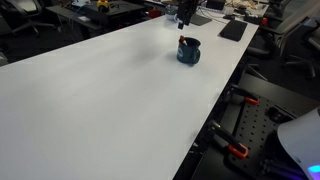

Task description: Pick up the marker from the mug and place it on the table

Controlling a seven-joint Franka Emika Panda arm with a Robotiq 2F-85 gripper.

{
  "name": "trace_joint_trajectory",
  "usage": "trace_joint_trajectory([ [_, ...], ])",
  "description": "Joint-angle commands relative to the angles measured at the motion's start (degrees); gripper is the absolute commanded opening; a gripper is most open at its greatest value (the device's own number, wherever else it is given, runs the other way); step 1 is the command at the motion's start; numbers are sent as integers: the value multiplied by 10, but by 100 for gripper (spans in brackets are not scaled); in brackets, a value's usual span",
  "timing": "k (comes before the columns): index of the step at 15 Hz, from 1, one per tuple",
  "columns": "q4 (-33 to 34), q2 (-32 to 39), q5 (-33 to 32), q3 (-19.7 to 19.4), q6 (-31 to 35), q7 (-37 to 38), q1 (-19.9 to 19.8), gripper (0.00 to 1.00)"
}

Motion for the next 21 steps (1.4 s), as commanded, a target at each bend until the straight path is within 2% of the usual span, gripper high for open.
trace_joint_trajectory([
  [1,25,22,-3,2,-31,-12,-9,64],
  [13,26,50,-14,4,-46,-9,-20,62],
  [17,22,54,-30,2,-39,-14,-23,56],
  [21,21,58,-27,10,-32,-34,-29,56],
])
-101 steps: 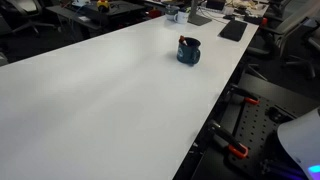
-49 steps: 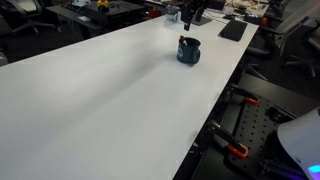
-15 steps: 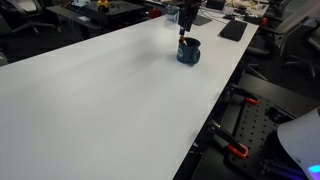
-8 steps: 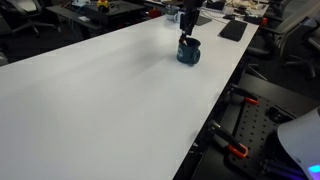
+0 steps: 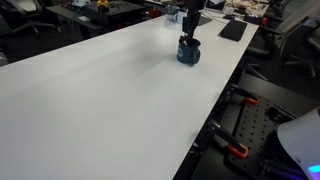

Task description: Pick up the marker from the mug and place it on the table

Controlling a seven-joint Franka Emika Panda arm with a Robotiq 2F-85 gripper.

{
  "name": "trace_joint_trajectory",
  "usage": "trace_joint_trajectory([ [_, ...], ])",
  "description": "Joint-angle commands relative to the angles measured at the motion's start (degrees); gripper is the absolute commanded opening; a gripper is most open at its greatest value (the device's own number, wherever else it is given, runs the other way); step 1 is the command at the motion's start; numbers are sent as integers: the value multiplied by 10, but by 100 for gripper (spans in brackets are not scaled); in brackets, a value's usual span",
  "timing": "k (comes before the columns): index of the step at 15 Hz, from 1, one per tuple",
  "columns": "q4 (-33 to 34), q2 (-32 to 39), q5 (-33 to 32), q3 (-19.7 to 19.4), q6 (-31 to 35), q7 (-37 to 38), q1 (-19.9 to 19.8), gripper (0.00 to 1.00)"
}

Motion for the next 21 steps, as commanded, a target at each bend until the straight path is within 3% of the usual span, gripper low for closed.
trace_joint_trajectory([
  [1,5,2,-1,11,-5,-37,-10,56],
  [9,10,14,24,34,15,-138,-19,50],
  [17,30,33,34,34,10,-150,-32,51],
  [19,25,34,53,42,16,-157,-40,46],
  [21,20,35,78,50,16,-169,-46,51],
])
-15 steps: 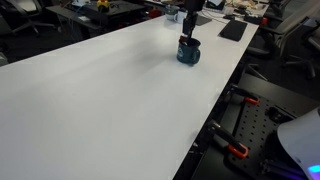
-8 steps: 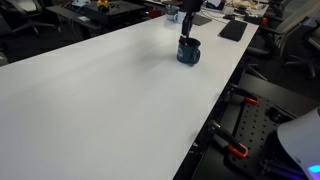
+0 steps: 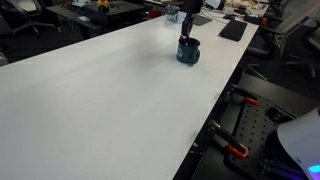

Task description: Pick up the marker from the mug and place it on the table

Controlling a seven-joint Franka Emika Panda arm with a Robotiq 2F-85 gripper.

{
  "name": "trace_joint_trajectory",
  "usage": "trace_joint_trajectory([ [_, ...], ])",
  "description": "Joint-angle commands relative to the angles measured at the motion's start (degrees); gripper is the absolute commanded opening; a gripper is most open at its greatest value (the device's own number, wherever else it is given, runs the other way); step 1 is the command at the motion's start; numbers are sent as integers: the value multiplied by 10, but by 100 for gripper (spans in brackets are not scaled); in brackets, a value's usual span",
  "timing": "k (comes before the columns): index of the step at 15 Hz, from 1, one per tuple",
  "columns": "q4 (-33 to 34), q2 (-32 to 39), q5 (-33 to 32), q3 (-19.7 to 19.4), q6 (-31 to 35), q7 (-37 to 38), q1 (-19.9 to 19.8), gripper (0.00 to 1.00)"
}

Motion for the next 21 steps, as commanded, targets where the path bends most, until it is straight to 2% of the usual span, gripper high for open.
trace_joint_trajectory([
  [1,-3,4,49,23,8,-36,-20,49],
  [2,-3,5,59,26,8,-42,-22,48],
  [3,-2,6,67,28,7,-48,-24,40],
  [4,-1,8,74,29,6,-51,-25,38],
  [6,1,9,86,32,4,-55,-26,18],
  [7,2,8,89,33,1,-57,-26,3],
  [8,3,7,92,33,1,-58,-26,0],
  [10,6,6,97,32,-5,-60,-25,5],
  [17,4,-34,60,11,-44,5,4,5],
  [21,4,-92,-32,-11,-93,129,61,5],
])
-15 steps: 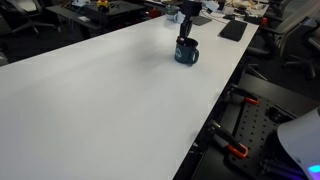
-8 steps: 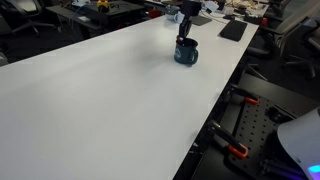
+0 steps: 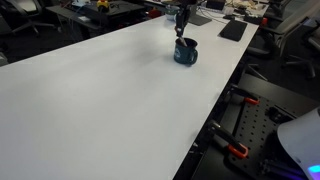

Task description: Pick up the marker from the mug and place it on the table

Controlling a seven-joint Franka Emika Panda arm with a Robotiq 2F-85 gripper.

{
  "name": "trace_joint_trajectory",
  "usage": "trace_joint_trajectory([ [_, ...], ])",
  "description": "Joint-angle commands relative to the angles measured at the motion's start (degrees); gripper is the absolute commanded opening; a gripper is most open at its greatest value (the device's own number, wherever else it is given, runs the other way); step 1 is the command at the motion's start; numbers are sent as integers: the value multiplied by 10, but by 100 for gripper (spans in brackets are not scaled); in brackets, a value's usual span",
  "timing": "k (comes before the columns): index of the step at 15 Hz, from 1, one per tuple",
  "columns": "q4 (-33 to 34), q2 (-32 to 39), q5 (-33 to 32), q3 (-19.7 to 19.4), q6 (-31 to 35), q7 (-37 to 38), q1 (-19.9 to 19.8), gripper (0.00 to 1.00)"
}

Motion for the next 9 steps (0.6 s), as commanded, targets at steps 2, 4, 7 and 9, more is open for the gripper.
trace_joint_trajectory([
  [2,8,-82,-140,-26,-132,183,83,5],
  [4,25,-93,-187,-12,-235,250,112,5],
  [7,37,-82,-175,16,-358,299,151,5],
  [9,34,-74,-158,31,-406,310,169,5],
])
